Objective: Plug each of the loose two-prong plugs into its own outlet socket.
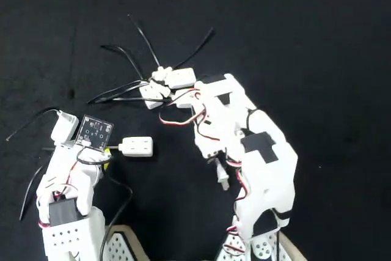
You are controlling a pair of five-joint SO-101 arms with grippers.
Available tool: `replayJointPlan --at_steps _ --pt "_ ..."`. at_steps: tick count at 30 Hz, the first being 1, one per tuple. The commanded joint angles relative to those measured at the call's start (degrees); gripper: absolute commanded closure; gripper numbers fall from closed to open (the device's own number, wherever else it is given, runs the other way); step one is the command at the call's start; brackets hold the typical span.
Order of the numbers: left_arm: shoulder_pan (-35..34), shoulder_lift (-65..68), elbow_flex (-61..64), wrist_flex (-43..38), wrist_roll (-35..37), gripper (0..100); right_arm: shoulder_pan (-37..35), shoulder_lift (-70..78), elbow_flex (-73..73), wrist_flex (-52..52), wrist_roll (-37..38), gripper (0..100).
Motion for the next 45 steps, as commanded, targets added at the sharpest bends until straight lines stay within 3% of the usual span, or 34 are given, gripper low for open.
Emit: replayJointPlan --at_steps 1,10,15,19,24,28,31,39,45 --pt "0.7 -0.1 1.0 0.2 -0.5 73 0.4 -3.3 -1.5 0.2 -0.5 98.7" --pt "0.7 -0.1 1.0 0.3 -0.5 73 0.4 -33.5 5.4 -0.3 -3.0 98.7" --pt "0.7 -0.1 1.0 0.4 -0.5 73 -0.2 -50.7 13.5 -10.7 -7.0 98.7" --pt "1.7 -0.4 1.0 0.4 -0.3 73 -7.5 -61.8 25.8 -27.7 -14.2 98.7" --pt "7.6 -0.5 0.6 0.3 0.4 73 -19.2 -72.0 45.5 -61.4 -17.1 98.7" --pt "10.2 -0.6 -1.7 -0.1 4.4 73 -22.5 -76.0 59.5 -88.0 -19.7 98.7" --pt "13.4 -0.6 -3.9 -0.1 5.4 73 -22.7 -77.1 65.6 -99.0 -24.7 98.7" --pt "21.9 -0.6 -4.8 -4.5 6.3 73 -22.9 -81.5 67.7 -96.5 -30.8 98.7" --pt "22.4 -0.6 -4.5 -12.9 11.6 73 -23.1 -89.8 67.1 -83.4 -33.6 98.7"
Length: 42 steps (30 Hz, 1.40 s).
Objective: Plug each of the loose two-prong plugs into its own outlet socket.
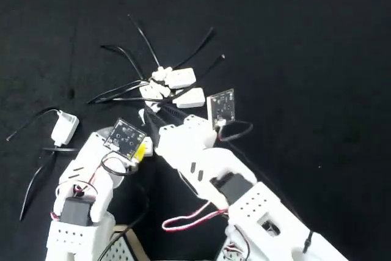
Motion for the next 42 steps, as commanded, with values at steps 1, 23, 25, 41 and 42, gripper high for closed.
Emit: replayJointPlan --at_steps 1,23,25,41,42 --pt "0.5 -0.5 -2.6 -5.6 4.3 73 -1.9 -6.4 -1.0 8.2 -1.3 98.7" --pt "-4.2 -0.4 -3.0 -1.1 1.9 73 -3.0 -19.0 -5.8 31.8 2.2 98.7" --pt "-6.9 -0.4 -2.7 2.8 -3.8 73 -2.8 -16.2 -6.5 32.8 3.1 98.7" --pt "-16.6 -0.4 0.0 5.4 -17.8 73 -5.1 26.8 -24.7 32.3 -5.8 98.7" --pt "-15.3 -0.4 0.6 4.8 -17.8 73 -5.1 27.1 -24.7 32.1 -6.5 98.7"
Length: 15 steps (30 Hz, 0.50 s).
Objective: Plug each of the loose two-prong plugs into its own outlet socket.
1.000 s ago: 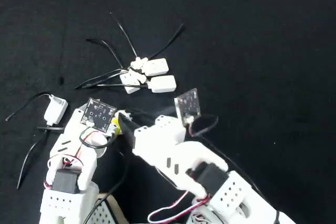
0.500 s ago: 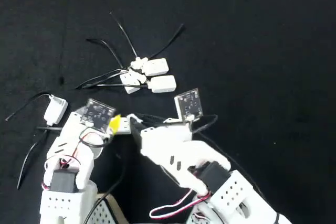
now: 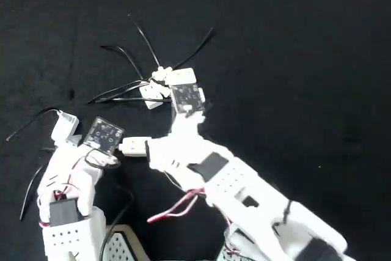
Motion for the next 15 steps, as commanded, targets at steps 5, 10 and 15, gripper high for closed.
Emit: replayJointPlan --at_steps 5,10,15 --pt "4.9 -0.3 2.5 -2.2 -0.4 73 -0.4 2.3 -4.4 -0.3 -4.7 98.7" --pt "4.4 -0.2 2.6 -2.0 -0.3 73 -0.1 2.5 -3.7 -3.0 -4.7 98.7" --pt "4.4 -0.1 2.6 -1.1 -0.5 73 1.2 5.4 -2.6 -8.3 -4.7 98.6"
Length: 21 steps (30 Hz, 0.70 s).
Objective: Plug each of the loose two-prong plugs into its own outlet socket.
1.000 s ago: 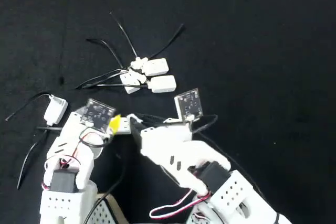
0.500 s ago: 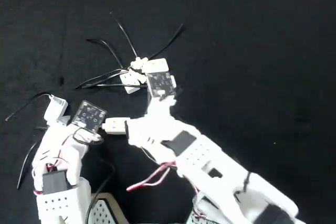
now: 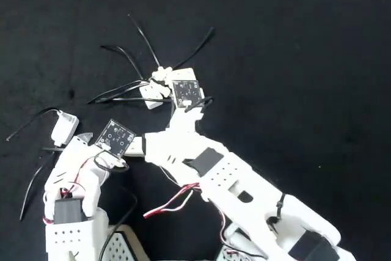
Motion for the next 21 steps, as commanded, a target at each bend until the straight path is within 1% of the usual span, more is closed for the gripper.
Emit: replayJointPlan --at_steps 1,5,12,16,21 --pt "0.3 -0.2 1.2 1.2 -0.4 73 1.1 2.8 -2.0 -3.5 -0.6 98.6" --pt "-2.0 -0.4 1.1 5.7 -2.8 73 1.1 7.1 -3.6 -3.3 -0.6 98.6" --pt "-10.8 -0.4 1.1 5.8 -3.3 73 1.1 7.5 -4.0 -0.7 -0.6 98.6" --pt "-12.1 -0.4 1.1 6.1 -5.5 73 2.5 7.7 -3.9 -0.4 -0.4 98.6" --pt "-12.3 -0.4 1.0 5.9 -5.6 73 3.2 7.7 -6.5 5.5 -0.3 98.6"
